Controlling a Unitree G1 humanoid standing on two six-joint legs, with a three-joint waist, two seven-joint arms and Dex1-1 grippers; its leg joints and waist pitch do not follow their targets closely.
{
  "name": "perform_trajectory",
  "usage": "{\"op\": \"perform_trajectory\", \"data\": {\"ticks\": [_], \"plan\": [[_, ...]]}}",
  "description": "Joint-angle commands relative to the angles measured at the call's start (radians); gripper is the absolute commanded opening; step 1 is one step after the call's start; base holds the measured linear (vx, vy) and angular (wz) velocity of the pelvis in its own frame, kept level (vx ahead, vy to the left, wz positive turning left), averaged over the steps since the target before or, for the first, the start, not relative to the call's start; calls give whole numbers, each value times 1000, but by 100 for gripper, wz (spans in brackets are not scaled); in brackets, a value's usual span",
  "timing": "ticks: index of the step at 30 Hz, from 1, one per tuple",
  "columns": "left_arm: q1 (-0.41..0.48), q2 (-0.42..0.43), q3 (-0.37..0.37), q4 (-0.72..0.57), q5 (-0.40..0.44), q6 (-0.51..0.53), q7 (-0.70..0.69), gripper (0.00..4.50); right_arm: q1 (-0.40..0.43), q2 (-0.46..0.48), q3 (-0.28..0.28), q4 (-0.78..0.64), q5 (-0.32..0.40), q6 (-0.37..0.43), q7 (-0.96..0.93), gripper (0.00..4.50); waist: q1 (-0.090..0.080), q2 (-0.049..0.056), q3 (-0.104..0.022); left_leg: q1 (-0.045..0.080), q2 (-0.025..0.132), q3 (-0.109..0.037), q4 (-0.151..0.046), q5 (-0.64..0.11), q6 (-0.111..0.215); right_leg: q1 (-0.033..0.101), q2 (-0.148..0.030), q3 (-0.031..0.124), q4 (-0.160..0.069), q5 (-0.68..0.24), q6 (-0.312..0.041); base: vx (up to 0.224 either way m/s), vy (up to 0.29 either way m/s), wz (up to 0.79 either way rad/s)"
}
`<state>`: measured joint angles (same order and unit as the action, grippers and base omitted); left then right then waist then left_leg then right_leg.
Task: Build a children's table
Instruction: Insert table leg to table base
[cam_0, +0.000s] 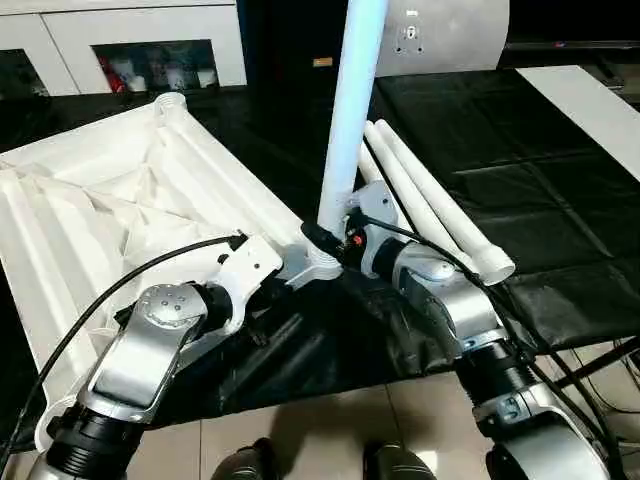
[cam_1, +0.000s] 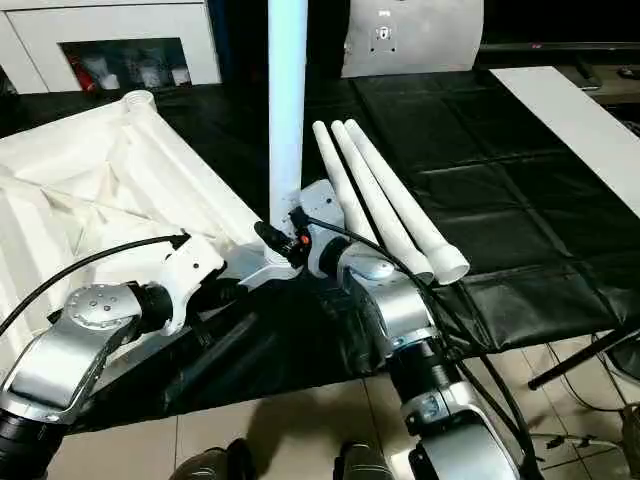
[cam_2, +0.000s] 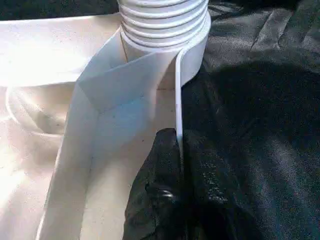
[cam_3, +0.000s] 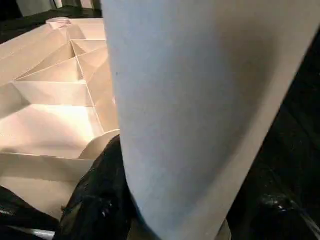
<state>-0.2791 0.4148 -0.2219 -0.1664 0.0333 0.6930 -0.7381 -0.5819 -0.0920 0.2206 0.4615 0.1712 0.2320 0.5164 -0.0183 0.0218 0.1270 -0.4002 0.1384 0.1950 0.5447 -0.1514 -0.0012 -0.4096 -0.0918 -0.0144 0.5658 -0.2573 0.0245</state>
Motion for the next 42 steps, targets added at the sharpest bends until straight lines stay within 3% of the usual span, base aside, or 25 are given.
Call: {"op": "perform_trajectory", "data": {"ticks": [1, 6, 9, 10, 12, 13, 16, 19, 20, 23, 24, 26, 28, 31, 36, 37, 39, 40, 42], "plan": [[-23, 2, -26, -75, -21, -13, -8, 0, 58, -23, 4, 153, -47, 67, -25, 274, 4, 17, -36, 62, 79, -59, -97, -755, -135, -17, -47, 26, -83, -396, -123, 0, 0, 0], [-35, 7, -19, -42, -24, -27, -20, 0, 44, -24, -3, 181, -57, 37, -21, 320, 12, 19, -45, 59, 82, -52, -94, -680, -127, -11, -47, 32, -74, -308, -153, 0, 0, 0], [-39, 17, -17, -20, -17, -51, -24, 0, 47, -35, 2, 173, -64, 27, -15, 350, 22, 14, -49, 51, 81, -44, -89, -588, -100, -1, -52, 36, -72, -259, -164, 0, 0, 0], [-45, 23, -12, 6, -18, -72, -27, 0, 60, -50, 3, 140, -60, 28, 2, 364, 25, 16, -52, 50, 83, -43, -90, -556, -95, 3, -50, 36, -67, -240, -167, 0, 0, 0], [-55, 32, -8, 41, -22, -102, -31, 0, 87, -71, -5, 76, -44, 36, 33, 370, 34, 16, -57, 61, 83, -33, -85, -526, -86, -1, -46, 39, -72, -220, -164, 0, 0, 0], [-57, 37, -8, 52, -21, -115, -35, 0, 97, -79, -7, 54, -39, 36, 43, 387, 39, 13, -61, 56, 84, -32, -84, -491, -70, 5, -44, 38, -68, -207, -168, 0, 0, 0], [-67, 60, -16, 84, -27, -157, -69, 0, 135, -114, -11, -30, -25, 47, 79, 410, 51, 17, -67, 55, 84, -30, -80, -458, -63, 8, -44, 39, -68, -210, -162, 0, 0, 0], [-77, 77, -22, 111, -30, -189, -100, 0, 169, -143, -7, -122, -8, 55, 123, 443, 51, 21, -70, 51, 83, -28, -78, -430, -52, 12, -41, 36, -66, -187, -172, 0, 0, 0], [-78, 83, -25, 117, -30, -195, -109, 0, 178, -150, -7, -150, 0, 59, 134, 443, 50, 18, -71, 49, 82, -28, -77, -423, -46, 14, -41, 36, -66, -189, -175, 0, 0, 0], [-85, 109, -36, 151, -41, -237, -159, 0, 207, -182, -12, -268, 27, 80, 164, 443, 53, 30, -79, 44, 82, -26, -68, -347, -21, 21, -40, 32, -58, -116, -204, 0, 0, 0], [-85, 115, -39, 157, -46, -246, -172, 0, 208, -187, -14, -284, 28, 81, 165, 443, 50, 28, -79, 39, 81, -27, -68, -333, -17, 25, -40, 30, -56, -102, -210, 0, 0, 0], [-87, 134, -45, 179, -58, -278, -209, 0, 209, -210, -18, -348, 38, 99, 184, 443, 47, 29, -86, 33, 79, -24, -59, -252, 7, 33, -41, 27, -43, 0, -244, 0, 0, 0], [-87, 143, -50, 190, -62, -295, -230, 0, 208, -229, -18, -385, 45, 115, 206, 443, 49, 34, -88, 36, 80, -20, -51, -198, 38, 37, -39, 24, -35, 67, -269, 0, 0, 0], [-89, 152, -58, 205, -61, -319, -253, 0, 205, -253, -14, -415, 43, 126, 228, 443, 51, 33, -91, 36, 80, -17, -45, -162, 59, 40, -39, 24, -31, 101, -288, 0, 0, 0], [-104, 172, -75, 250, -67, -396, -312, 0, 197, -282, -16, -446, 46, 148, 253, 443, 51, 32, -87, 39, 83, -17, -48, -210, 47, 39, -38, 23, -37, -1, -286, 0, 0, 0], [-110, 182, -83, 263, -71, -421, -341, 0, 193, -297, -8, -451, 43, 148, 271, 443, 52, 31, -83, 43, 83, -18, -50, -272, 25, 34, -40, 25, -43, -82, -275, 0, 0, 0], [-112, 187, -85, 268, -73, -429, -353, 0, 192, -306, -4, -457, 41, 150, 280, 443, 52, 33, -81, 45, 85, -19, -53, -304, 7, 31, -41, 27, -45, -123, -265, 0, 0, 0], [-114, 194, -89, 271, -79, -444, -377, 0, 191, -322, 2, -461, 40, 149, 303, 443, 51, 24, -80, 47, 86, -19, -54, -334, -9, 29, -40, 28, -48, -158, -255, 0, 0, 0], [-119, 214, -105, 278, -69, -496, -415, 0, 189, -354, 13, -466, 38, 131, 357, 443, 54, 27, -79, 48, 86, -22, -55, -360, -20, 26, -42, 29, -49, -199, -237, 0, 0, 0]]}}
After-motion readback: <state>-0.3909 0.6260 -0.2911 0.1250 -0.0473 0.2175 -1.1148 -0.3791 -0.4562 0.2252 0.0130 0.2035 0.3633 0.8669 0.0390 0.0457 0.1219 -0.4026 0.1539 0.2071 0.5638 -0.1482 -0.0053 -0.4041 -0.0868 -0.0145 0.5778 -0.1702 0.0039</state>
